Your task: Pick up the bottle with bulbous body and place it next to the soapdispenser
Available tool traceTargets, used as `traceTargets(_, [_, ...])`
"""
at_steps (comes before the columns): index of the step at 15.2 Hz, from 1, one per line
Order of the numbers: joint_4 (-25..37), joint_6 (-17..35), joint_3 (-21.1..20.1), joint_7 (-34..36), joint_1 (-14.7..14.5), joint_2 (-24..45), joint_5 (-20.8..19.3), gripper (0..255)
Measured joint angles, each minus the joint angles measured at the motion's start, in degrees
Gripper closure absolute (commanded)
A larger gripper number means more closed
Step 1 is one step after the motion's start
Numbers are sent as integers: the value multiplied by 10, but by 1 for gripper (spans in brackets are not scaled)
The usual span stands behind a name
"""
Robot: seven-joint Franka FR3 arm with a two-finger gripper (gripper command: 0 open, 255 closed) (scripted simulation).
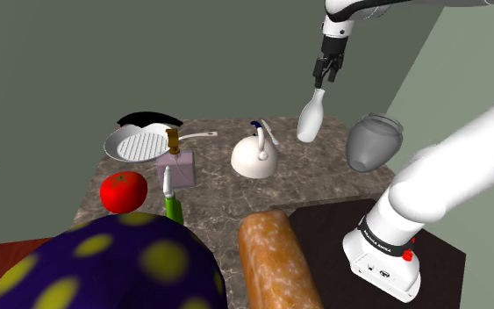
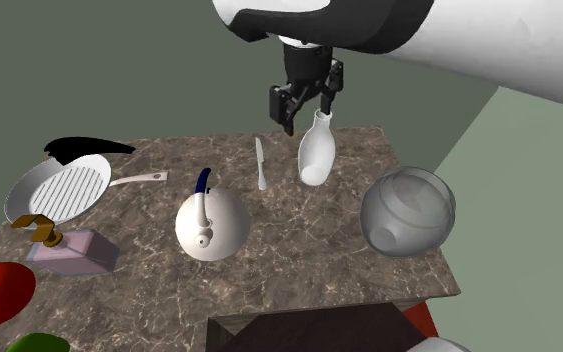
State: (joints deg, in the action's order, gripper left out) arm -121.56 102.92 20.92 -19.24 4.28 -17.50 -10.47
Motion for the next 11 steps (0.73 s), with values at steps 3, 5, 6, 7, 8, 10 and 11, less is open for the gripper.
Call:
traceTargets(3, [41, 20, 28, -38, 5, 63, 19, 0])
traceTargets(5, [68, 30, 42, -59, 8, 103, 36, 0])
traceTargets(6, [84, 33, 49, -73, 11, 124, 45, 0])
traceTargets(7, [101, 40, 57, -88, 15, 151, 57, 0])
traceTargets(8, [116, 45, 64, -103, 20, 174, 69, 0])
traceTargets(10, [154, 48, 73, -128, 31, 223, 94, 0])
traceTargets(11, [160, 54, 75, -137, 35, 237, 101, 0])
